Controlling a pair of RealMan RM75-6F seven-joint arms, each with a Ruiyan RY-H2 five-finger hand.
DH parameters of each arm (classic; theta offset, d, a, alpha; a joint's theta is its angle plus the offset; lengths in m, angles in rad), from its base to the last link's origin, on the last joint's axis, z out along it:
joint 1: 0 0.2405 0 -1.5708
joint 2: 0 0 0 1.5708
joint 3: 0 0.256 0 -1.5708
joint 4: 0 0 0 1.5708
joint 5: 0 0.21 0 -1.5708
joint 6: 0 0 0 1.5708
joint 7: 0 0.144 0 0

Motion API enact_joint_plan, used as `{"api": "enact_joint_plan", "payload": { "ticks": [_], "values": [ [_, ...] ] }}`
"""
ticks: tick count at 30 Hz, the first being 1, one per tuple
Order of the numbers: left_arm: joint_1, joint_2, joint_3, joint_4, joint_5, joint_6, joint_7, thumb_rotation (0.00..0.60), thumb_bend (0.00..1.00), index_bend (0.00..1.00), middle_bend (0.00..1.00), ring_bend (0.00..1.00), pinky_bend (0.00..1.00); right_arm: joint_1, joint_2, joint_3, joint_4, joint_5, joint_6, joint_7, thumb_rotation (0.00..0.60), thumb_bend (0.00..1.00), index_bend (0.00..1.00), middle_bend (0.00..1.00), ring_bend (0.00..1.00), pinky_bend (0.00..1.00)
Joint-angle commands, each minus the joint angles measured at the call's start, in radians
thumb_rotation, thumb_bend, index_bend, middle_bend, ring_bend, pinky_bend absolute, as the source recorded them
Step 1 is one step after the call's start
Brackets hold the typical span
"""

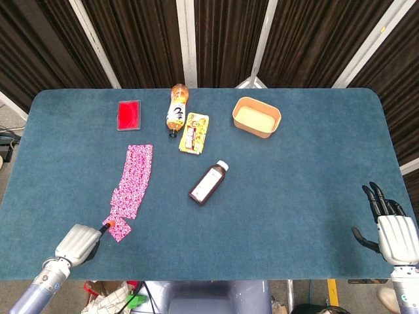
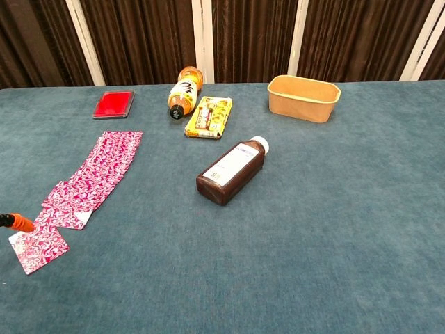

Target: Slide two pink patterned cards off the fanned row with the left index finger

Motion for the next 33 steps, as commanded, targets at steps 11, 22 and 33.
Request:
{"api": "enact_joint_plan", "payload": {
  "ticks": [11,22,33],
  "values": [
    [-0.039,-0.047,-0.029,0.07,-0.111,-0.08,0.014,0.6,1.0,0.14,0.89,0.83,0.77,0.0,0.001,-0.001,-0.001,0.0,-0.001,0.002,0.6,0.3,0.0,0.05,0.25,0.24],
    [-0.034,-0.023,0.012,0.015,-0.115,-0.066,0.052,0.6,1.0,0.15,0.89,0.83,0.77,0.001,0.001,-0.001,-0.002,-0.004,-0.001,0.009,0.6,0.3,0.0,0.05,0.25,0.24],
    [0.007,0.032,0.068,-0.078,-0.17,0.021,0.158,0.6,1.0,0.16,0.89,0.83,0.77,0.002,0.004,-0.001,0.001,-0.006,-0.002,0.029,0.6,0.3,0.0,0.05,0.25,0.24]
  ]
}}
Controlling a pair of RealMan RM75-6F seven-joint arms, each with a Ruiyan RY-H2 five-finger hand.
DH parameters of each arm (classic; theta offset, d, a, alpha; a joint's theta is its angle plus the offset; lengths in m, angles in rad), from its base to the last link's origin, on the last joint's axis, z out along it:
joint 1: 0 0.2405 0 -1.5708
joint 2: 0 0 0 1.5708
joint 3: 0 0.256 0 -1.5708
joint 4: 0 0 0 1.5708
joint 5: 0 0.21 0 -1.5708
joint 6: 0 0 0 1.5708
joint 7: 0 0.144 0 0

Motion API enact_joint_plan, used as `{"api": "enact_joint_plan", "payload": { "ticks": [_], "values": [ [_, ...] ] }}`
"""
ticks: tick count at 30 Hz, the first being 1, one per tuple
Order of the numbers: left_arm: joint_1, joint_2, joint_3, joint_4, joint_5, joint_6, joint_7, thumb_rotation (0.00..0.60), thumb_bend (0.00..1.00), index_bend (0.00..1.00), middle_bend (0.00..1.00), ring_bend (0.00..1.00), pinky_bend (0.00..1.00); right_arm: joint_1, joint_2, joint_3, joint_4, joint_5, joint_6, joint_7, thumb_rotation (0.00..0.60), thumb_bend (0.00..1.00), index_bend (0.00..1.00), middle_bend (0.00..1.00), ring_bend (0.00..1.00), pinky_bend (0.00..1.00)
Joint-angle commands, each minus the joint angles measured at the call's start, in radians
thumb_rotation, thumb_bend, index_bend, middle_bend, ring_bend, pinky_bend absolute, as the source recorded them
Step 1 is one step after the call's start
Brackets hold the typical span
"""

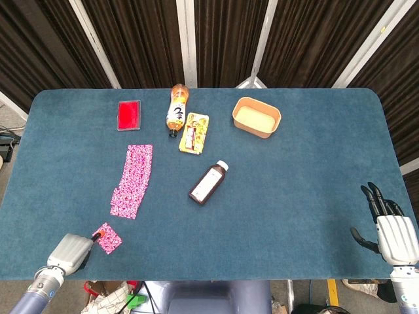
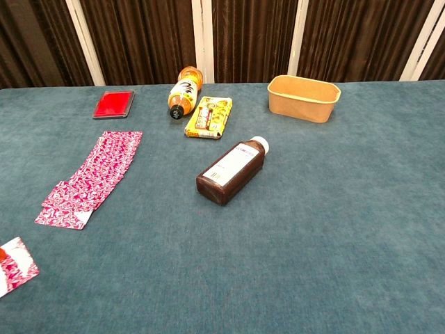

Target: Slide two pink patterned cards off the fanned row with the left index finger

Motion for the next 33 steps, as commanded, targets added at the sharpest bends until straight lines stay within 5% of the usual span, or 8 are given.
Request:
{"api": "enact_joint_plan", "payload": {
  "ticks": [1,13,33],
  "values": [
    [0.005,0.009,0.003,-0.015,0.0,0.016,0.004,0.6,1.0,0.16,0.89,0.83,0.77,0.0,0.0,0.001,0.001,0.002,-0.001,0.0,0.6,0.3,0.0,0.05,0.25,0.24],
    [-0.007,0.015,-0.068,0.042,0.262,0.057,-0.226,0.6,1.0,0.14,0.89,0.83,0.77,0.004,-0.004,-0.002,0.001,0.003,-0.01,-0.007,0.6,0.3,0.0,0.05,0.25,0.24],
    [-0.128,-0.082,-0.173,0.171,-0.002,-0.127,-0.164,0.6,1.0,0.13,0.89,0.83,0.77,0.005,-0.003,0.0,0.002,0.012,-0.015,0.002,0.6,0.3,0.0,0.05,0.25,0.24]
  ]
}}
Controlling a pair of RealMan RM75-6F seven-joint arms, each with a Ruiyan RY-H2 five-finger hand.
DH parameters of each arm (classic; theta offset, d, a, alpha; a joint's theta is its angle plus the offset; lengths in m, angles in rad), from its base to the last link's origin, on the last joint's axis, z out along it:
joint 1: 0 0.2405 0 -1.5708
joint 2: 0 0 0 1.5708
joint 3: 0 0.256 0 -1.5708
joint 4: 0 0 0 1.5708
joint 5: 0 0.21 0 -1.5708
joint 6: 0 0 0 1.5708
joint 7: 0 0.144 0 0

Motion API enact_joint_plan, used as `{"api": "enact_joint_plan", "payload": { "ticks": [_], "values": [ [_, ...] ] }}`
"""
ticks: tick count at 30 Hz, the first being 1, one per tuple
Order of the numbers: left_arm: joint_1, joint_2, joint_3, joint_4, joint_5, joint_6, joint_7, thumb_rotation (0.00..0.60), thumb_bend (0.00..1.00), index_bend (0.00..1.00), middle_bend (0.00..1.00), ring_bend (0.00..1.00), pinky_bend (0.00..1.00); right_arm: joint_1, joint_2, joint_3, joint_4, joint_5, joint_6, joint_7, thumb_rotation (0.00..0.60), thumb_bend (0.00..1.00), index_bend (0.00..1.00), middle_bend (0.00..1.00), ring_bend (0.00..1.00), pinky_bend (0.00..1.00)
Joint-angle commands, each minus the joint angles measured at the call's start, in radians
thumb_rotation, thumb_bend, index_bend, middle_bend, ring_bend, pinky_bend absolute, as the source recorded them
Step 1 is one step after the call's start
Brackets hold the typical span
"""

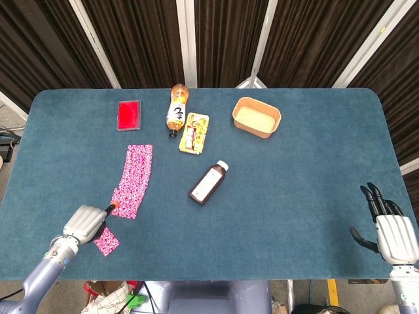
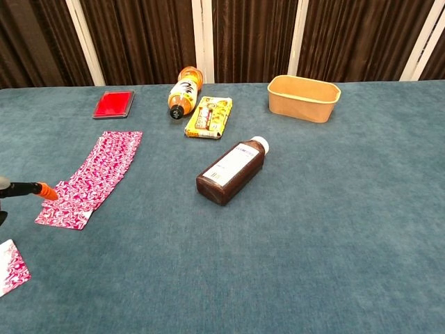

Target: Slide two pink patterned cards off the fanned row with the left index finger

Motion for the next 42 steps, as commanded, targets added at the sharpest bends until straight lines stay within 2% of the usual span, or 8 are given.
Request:
{"api": "enact_joint_plan", "payload": {
  "ticks": [1,23,33,42],
  "values": [
    [-0.015,-0.021,-0.009,0.02,-0.029,-0.013,0.014,0.6,1.0,0.13,0.89,0.83,0.77,0.0,0.0,0.0,0.001,0.0,-0.001,0.0,0.6,0.3,0.0,0.05,0.25,0.24],
    [-0.035,-0.061,0.016,0.015,-0.036,-0.007,0.054,0.6,1.0,0.13,0.89,0.83,0.77,-0.002,0.003,0.002,0.002,0.001,0.006,0.013,0.6,0.3,0.0,0.05,0.25,0.24],
    [-0.043,-0.069,0.035,0.033,-0.123,-0.013,0.1,0.6,1.0,0.13,0.89,0.83,0.77,-0.005,0.007,0.002,-0.002,-0.003,0.013,0.022,0.6,0.3,0.0,0.05,0.25,0.24],
    [-0.032,-0.042,0.052,0.024,-0.123,0.012,0.092,0.6,1.0,0.13,0.89,0.83,0.77,-0.006,0.006,0.002,-0.005,-0.005,0.015,0.017,0.6,0.3,0.0,0.05,0.25,0.24]
  ]
}}
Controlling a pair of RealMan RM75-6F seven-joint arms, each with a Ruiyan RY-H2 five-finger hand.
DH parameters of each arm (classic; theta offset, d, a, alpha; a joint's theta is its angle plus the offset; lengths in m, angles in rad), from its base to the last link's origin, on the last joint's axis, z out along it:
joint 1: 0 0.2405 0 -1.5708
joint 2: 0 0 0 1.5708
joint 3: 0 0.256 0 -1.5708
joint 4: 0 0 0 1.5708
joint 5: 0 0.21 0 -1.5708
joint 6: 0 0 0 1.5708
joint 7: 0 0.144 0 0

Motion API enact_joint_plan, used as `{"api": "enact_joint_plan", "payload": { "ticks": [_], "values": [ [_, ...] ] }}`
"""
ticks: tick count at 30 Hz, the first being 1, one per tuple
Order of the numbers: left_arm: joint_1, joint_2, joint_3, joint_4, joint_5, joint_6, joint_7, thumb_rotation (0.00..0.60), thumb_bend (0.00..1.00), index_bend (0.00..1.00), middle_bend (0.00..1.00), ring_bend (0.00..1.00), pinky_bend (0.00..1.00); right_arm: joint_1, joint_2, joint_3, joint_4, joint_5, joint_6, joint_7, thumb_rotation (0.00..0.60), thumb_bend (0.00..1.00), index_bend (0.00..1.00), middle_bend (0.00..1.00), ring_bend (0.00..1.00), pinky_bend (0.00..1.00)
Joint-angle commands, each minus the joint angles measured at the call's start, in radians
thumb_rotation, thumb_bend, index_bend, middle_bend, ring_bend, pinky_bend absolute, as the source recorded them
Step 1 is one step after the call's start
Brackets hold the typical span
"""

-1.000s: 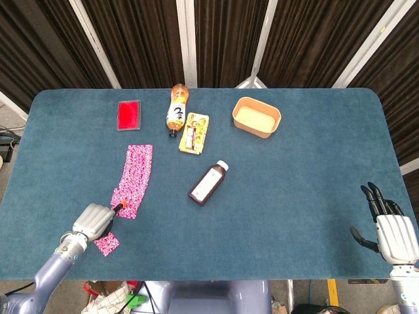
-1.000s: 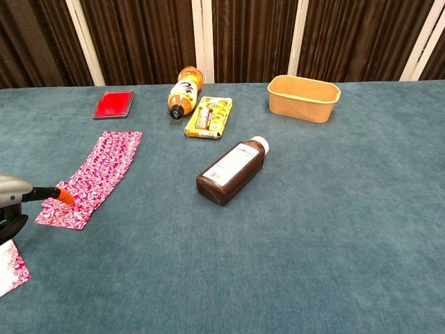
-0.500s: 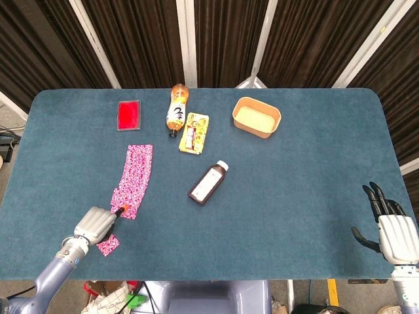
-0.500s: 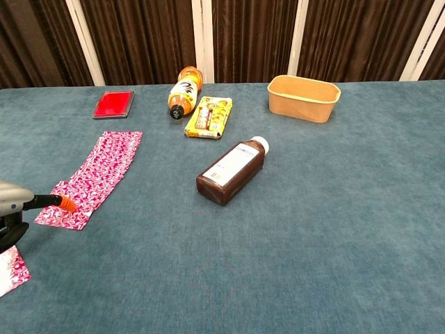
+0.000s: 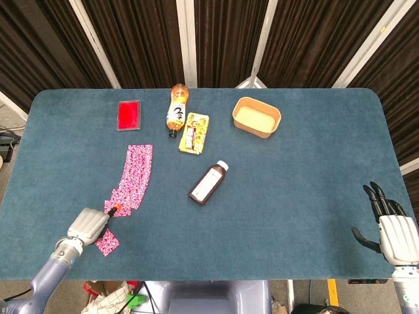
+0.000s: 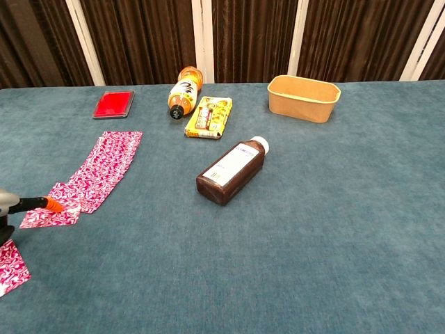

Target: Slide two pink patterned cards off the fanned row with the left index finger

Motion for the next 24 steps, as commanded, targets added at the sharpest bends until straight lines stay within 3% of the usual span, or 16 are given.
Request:
{"api": "enact_joint_plan", "payload": {
  "ticks": [1,24],
  "values": [
    [0.008,0.015,0.011,-0.008,0.008,0.01,-0.006,0.6,1.0,0.13,0.89,0.83,0.77,0.001,-0.001,0.0,0.0,0.001,-0.003,-0.001,0.6,0.3,0.0,0.05,0.25,0.24],
    [0.061,0.093,0.065,0.08,-0.035,0.019,-0.054,0.6,1.0,0.13,0.89,0.83,0.77,-0.002,0.001,-0.003,-0.006,-0.007,0.004,0.008,0.6,0.3,0.0,0.05,0.25,0.24]
  ]
}}
